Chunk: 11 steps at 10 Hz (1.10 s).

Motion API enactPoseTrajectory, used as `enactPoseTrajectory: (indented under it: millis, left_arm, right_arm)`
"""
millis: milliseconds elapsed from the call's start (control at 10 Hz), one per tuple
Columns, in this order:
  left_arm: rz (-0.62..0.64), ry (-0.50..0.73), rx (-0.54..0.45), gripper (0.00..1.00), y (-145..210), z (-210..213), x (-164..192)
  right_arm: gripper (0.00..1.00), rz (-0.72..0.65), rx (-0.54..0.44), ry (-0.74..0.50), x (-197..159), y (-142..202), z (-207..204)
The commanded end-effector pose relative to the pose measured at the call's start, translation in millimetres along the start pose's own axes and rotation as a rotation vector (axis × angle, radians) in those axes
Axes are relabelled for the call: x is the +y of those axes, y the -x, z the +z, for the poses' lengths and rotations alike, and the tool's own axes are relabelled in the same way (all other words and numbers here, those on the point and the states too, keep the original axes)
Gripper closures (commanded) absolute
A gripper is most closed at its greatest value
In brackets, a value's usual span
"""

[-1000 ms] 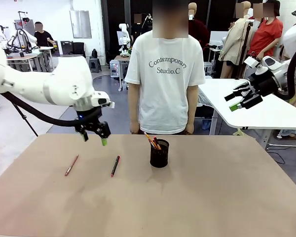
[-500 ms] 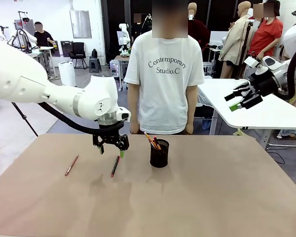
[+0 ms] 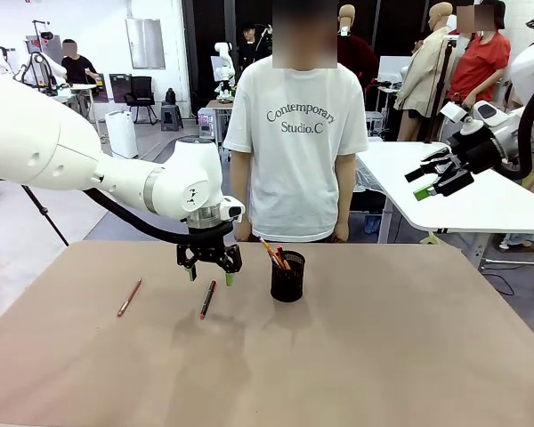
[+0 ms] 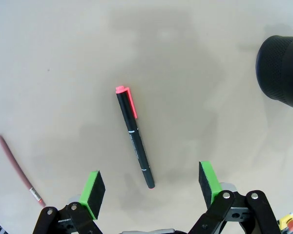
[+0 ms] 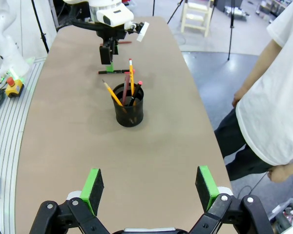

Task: Place the pens into the pen holder.
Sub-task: Pick up a writing instrument from the table and place it into the Pen holder.

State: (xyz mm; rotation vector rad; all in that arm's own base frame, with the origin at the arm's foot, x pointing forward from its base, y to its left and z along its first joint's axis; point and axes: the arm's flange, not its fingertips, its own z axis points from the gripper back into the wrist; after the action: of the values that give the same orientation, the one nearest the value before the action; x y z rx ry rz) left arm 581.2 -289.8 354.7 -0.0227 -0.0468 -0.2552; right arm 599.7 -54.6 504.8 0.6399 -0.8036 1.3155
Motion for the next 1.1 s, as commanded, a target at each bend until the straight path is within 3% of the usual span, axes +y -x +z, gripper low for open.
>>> enactPoseTrajectory:
  millis: [0, 800, 1000]
  left_arm:
    - [0.000, 0.000, 0.000, 0.00, 0.0, -0.1, -0.2]
    - [0.054, -0.043, 0.009, 0.00, -19.0, -39.7, 11.2]
    - [0.058, -0.068, 0.024, 0.38, -19.4, -43.7, 11.5]
  right_arm:
    - [0.00, 0.002, 0.002, 0.014, -0.3, -2.7, -2.2]
    - [0.00, 0.002, 0.002, 0.014, -0.3, -2.7, -2.2]
    - [0.00, 0.002, 0.002, 0.014, -0.3, -2.7, -2.2]
